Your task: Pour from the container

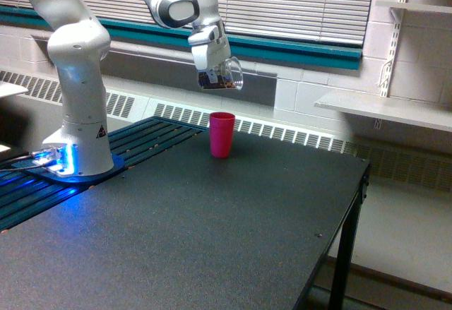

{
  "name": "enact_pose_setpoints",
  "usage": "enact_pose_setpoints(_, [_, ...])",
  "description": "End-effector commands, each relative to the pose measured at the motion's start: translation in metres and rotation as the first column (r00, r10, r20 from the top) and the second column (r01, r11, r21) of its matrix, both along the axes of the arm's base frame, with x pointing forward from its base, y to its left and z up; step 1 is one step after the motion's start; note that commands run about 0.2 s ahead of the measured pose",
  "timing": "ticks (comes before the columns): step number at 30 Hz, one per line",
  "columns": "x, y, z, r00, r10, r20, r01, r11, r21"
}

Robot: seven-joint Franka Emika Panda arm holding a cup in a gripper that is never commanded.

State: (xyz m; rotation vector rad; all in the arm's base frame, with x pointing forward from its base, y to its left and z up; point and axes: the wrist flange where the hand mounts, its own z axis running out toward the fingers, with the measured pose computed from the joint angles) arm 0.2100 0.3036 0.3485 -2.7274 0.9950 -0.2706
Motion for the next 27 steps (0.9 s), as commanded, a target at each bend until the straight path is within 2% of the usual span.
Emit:
enact_pose_setpoints(1, [-0.004,0.004,0.0,0.996,-0.086,-0.019,0.086,0.995,0.046])
enact_pose_setpoints(11, [-0.012,0.007,-0.003,0.987,-0.153,-0.051,0.156,0.984,0.079])
enact_pose_setpoints(20, [-0.016,0.004,-0.011,0.973,-0.213,-0.087,0.222,0.968,0.116])
enact_pose_setpoints(27, [-0.017,-0.001,-0.017,0.961,-0.255,-0.108,0.268,0.955,0.128])
